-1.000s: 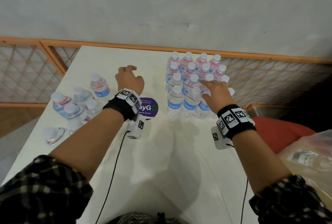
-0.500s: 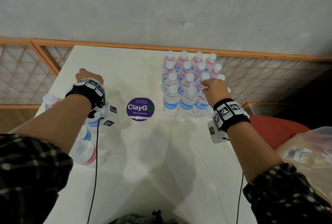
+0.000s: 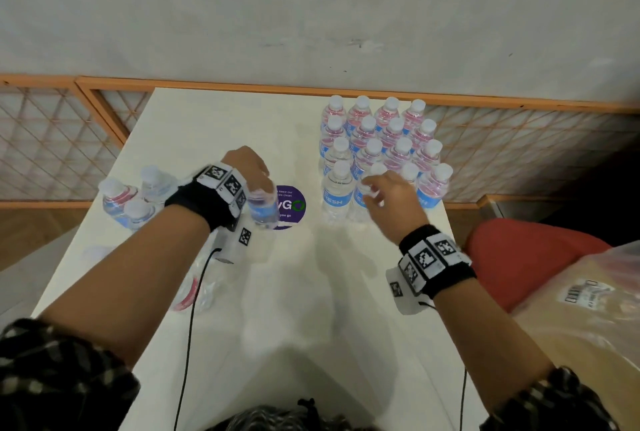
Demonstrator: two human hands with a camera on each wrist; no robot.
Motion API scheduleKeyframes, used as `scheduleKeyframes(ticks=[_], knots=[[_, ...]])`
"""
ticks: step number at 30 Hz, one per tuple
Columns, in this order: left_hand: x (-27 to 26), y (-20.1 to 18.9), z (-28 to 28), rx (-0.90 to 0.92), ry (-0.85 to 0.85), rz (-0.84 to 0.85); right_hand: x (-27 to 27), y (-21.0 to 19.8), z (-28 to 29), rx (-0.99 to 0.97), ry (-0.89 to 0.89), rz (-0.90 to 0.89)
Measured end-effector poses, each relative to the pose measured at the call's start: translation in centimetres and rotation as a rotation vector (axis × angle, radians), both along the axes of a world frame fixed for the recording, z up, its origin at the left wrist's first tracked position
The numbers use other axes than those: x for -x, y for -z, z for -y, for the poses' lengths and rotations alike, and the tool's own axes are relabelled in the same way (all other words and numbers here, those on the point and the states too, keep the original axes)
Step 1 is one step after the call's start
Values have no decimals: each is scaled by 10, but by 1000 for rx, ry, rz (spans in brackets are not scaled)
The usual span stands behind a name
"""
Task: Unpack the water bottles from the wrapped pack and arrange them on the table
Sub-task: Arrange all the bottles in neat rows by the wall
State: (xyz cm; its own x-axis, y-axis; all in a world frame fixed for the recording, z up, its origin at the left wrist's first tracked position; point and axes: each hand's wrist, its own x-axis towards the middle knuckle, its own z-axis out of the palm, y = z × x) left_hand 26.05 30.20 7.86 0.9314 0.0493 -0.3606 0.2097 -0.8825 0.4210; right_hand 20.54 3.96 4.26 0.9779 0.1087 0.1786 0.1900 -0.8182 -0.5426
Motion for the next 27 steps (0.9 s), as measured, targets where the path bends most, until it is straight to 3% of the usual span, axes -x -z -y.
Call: scheduleKeyframes(ticks=[5,10,13,16,18,21,23,25,27], knots=[[27,6,47,-12,167,-135,34,19,-30,-9,-184,-353],[47,20,79,307,232,-231,51,42,-39,-160,-155,-414],[55,29,77,344,105,-26,56,50,-29,-192,-12,-348],[60,39,60,230,-89,329,60,54,-16,-219,89,-341],[62,41,43,79,-198,452,61,56,-11,-258,130,-308],[66,42,15,-78,-392,498,61,61,-7,-285,167,-289],[64,45,0,-74,-520,513,60,62,-7,-283,168,-292],[60,46,-10,-26,-657,461,61,61,-8,-283,167,-293],[59,46,-20,-20,-687,339,61,60,-9,-287,170,-296]])
